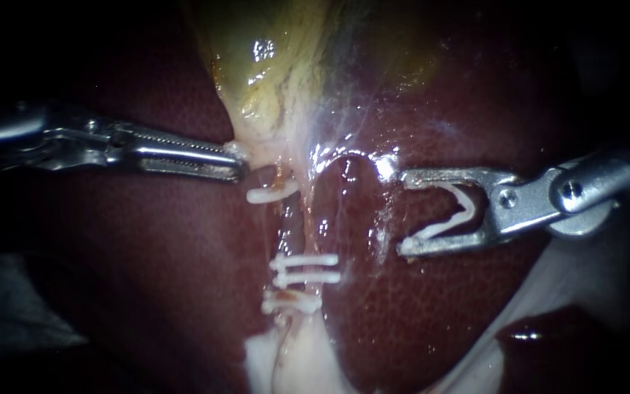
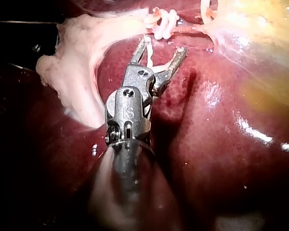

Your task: Clipping third clip right tube

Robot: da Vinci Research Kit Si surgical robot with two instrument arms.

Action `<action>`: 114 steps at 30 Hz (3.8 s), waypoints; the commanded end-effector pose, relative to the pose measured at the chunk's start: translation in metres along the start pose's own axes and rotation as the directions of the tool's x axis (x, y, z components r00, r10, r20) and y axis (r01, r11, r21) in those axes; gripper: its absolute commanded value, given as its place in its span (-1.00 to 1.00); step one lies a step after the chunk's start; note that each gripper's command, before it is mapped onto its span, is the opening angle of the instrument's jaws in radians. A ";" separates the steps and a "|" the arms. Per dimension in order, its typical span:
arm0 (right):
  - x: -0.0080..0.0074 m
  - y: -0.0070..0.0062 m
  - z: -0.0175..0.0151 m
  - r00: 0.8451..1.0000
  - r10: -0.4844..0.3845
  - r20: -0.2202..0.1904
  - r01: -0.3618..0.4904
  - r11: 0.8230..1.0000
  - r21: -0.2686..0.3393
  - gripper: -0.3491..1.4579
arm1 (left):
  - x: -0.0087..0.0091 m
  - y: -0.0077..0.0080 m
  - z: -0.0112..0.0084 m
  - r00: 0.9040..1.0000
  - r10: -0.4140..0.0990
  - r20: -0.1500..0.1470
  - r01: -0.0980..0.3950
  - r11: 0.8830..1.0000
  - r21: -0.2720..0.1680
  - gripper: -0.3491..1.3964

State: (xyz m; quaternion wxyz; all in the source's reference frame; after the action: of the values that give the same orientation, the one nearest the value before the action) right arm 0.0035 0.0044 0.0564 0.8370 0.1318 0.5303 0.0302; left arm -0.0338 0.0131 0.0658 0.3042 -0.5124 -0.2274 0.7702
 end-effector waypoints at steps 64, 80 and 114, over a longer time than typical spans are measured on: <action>-0.0047 0.0052 0.0201 0.812 0.537 -0.229 -0.438 0.820 0.369 -0.06 | 0.0040 0.0023 -0.0055 0.999 -0.016 -0.048 0.017 1.000 0.017 -1.00; -0.0011 0.0055 0.0180 0.760 0.574 -0.305 -0.426 0.794 0.433 -0.08 | 0.0039 0.0023 -0.0055 0.999 -0.016 -0.048 0.017 1.000 0.017 -1.00; 0.0001 0.0054 0.0160 0.693 0.678 -0.244 -0.531 0.710 0.463 -1.00 | 0.0039 0.0022 -0.0054 0.999 -0.016 -0.048 0.017 1.000 0.017 -1.00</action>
State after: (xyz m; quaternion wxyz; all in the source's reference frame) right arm 0.0184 0.0066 0.0642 0.6135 0.4422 0.6094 0.2382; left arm -0.0305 0.0145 0.0598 0.3200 -0.5265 -0.2175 0.7571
